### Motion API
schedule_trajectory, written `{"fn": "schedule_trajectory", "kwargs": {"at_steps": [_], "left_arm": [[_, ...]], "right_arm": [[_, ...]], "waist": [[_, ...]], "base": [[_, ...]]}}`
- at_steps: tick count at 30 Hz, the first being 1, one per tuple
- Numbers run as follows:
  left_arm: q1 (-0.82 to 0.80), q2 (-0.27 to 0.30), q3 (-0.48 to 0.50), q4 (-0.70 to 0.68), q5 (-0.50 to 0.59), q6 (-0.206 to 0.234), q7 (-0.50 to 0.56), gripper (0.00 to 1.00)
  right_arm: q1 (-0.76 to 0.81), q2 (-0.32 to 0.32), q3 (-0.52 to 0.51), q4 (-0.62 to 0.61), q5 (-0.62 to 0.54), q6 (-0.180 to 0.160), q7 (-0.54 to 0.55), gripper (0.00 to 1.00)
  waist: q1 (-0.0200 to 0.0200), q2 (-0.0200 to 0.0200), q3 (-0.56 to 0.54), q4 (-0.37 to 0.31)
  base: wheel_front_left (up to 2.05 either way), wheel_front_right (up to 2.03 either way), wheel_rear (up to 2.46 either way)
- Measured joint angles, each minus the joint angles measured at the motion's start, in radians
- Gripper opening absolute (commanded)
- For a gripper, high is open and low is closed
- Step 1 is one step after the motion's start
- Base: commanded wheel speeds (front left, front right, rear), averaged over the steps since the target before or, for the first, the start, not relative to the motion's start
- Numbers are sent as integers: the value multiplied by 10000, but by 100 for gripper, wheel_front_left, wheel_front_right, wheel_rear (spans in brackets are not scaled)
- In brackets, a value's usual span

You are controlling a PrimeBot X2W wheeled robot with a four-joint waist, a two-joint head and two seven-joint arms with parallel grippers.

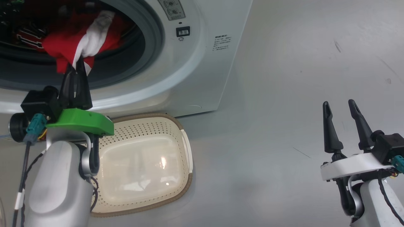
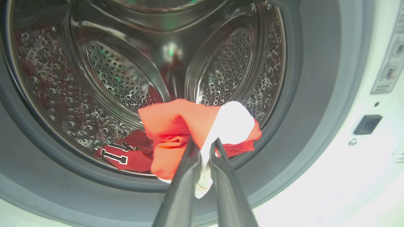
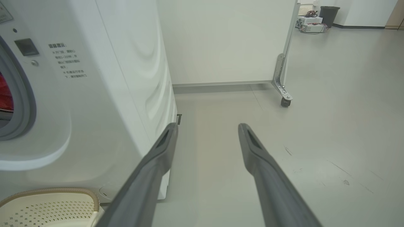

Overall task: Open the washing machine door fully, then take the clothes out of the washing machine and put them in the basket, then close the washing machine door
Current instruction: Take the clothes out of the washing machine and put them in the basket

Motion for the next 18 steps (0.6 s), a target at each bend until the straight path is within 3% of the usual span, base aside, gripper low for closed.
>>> {"fn": "schedule_trajectory", "kwargs": {"at_steps": [18], "left_arm": [[2258, -173, -800, -2061, 236, 188, -111, 0]], "right_arm": [[978, -65, 61, 123, -165, -94, 0, 100]], "waist": [[0, 0, -1538, 1205]], "base": [[0, 0, 0]]}}
